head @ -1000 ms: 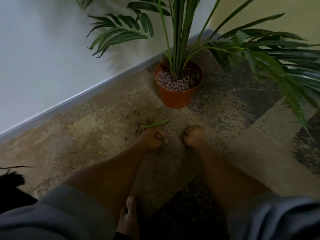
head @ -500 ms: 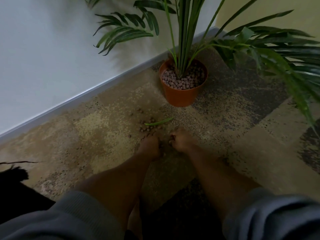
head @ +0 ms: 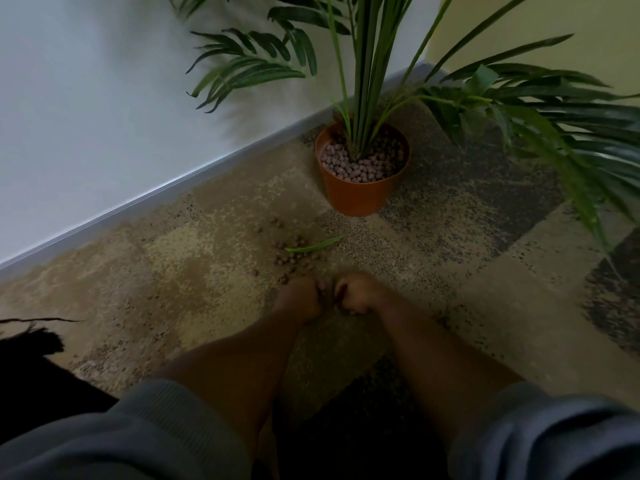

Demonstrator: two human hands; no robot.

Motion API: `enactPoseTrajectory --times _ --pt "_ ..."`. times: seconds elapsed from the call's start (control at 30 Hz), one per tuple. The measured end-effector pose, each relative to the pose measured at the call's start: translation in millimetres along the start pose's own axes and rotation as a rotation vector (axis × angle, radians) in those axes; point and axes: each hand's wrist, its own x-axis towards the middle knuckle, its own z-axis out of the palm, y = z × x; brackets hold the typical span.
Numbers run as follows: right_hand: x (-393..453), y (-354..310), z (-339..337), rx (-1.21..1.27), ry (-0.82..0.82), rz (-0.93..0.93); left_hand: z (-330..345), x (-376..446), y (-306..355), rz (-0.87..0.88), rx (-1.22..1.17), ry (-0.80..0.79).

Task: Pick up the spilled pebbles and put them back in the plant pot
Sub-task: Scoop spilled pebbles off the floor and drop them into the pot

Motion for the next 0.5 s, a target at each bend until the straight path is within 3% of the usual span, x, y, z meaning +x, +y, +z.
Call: enactPoseTrajectory --times 0.23,0.5 --pt "-6.7 8.8 8.5 -0.044 -0.041 -0.026 12.4 3.3 6.8 0.054 -0.043 -0.037" --pt "-15.9 19.8 16.2 0.012 0.048 -0.074 21.1 6.9 9.1 0.054 -0.070 -0.011"
